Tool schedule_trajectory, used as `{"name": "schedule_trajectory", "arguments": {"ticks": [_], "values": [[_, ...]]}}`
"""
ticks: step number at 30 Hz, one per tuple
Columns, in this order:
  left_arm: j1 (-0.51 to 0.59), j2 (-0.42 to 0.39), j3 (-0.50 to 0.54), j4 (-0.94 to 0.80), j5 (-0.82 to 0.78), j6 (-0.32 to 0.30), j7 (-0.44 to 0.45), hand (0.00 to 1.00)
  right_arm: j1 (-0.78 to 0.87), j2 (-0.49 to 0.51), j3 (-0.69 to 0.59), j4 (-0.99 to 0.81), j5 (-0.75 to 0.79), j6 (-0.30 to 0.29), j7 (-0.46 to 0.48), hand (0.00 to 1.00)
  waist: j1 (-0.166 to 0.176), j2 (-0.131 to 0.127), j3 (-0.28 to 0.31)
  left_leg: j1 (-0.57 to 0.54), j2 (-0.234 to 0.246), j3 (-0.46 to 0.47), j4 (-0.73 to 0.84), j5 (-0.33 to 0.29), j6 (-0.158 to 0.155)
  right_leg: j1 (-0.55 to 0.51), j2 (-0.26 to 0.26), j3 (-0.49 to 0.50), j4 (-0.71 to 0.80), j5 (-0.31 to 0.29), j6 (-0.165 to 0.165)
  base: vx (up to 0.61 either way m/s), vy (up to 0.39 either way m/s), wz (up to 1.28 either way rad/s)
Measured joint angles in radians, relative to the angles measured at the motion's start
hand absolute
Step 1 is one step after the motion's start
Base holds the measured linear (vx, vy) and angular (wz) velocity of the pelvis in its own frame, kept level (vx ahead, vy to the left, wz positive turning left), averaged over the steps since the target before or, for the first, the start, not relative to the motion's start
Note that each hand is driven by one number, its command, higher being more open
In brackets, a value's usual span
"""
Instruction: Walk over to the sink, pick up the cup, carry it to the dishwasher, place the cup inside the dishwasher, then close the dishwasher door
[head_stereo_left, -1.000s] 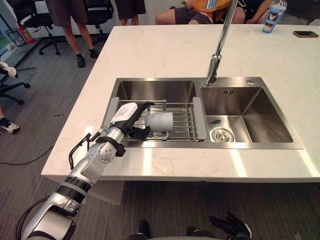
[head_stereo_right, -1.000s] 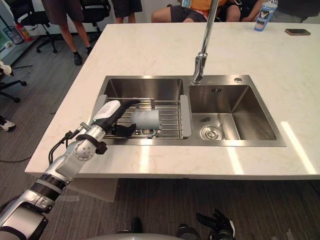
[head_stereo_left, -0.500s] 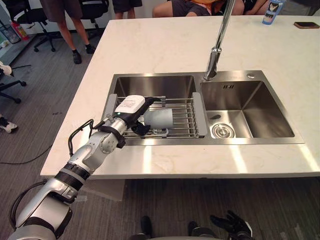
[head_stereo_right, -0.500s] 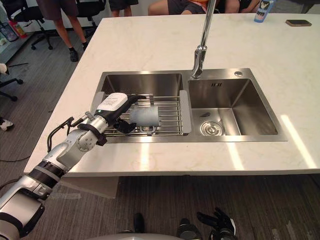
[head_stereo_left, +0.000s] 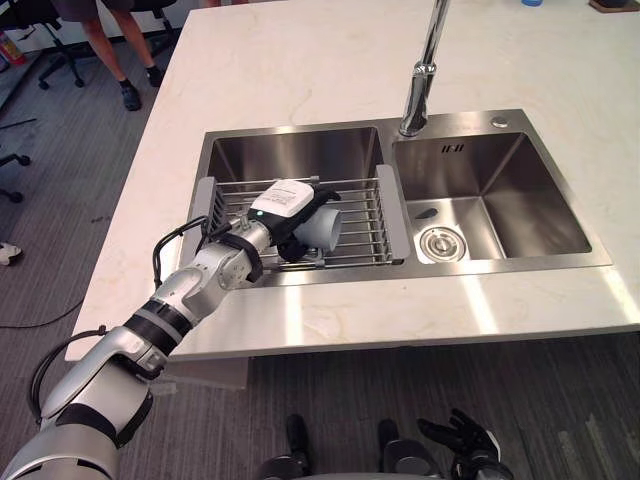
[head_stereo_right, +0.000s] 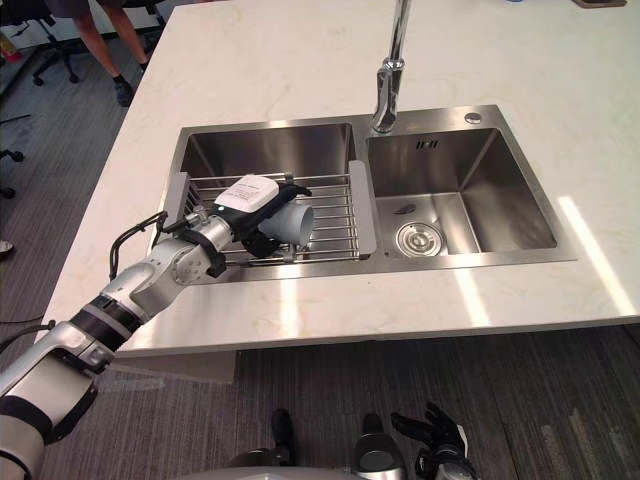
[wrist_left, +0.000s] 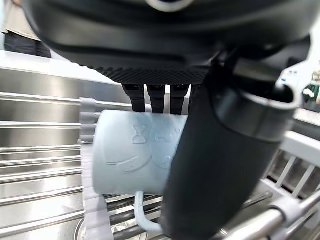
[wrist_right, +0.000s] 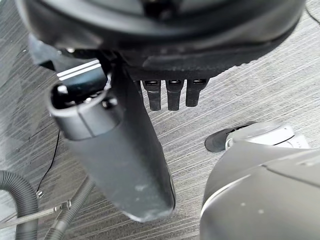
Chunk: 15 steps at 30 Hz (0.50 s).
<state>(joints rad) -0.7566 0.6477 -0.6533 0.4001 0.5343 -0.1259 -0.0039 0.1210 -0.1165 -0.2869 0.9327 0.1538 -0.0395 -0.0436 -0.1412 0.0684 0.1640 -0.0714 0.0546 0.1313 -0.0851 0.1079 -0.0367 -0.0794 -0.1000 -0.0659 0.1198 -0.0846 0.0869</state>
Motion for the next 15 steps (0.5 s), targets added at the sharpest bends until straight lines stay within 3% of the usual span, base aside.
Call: {"name": "schedule_trajectory", "arguments": {"ticks": [8,15], "values": [[-0.105,-0.01,-0.055,0.059,0.042,-0.007,-0.01,0.3,-0.015,-0.004,0.013,0.0,0.0,0.0,0.0,0.9,-0.016,0.006,0.011,-0.015,0.0,0.009,0.0,0.0,0.0,-0.027,0.0,0.012,0.011,0.0,0.0,0.0,-0.002,-0.03],[-0.118,-0.022,-0.056,0.068,0.024,-0.01,-0.014,0.3,-0.033,-0.004,0.016,0.0,0.001,-0.001,0.001,0.9,-0.025,0.01,0.018,-0.015,0.0,0.01,0.0,0.0,0.0,-0.025,0.0,0.014,0.016,0.0,0.001,0.01,-0.002,-0.01]]}}
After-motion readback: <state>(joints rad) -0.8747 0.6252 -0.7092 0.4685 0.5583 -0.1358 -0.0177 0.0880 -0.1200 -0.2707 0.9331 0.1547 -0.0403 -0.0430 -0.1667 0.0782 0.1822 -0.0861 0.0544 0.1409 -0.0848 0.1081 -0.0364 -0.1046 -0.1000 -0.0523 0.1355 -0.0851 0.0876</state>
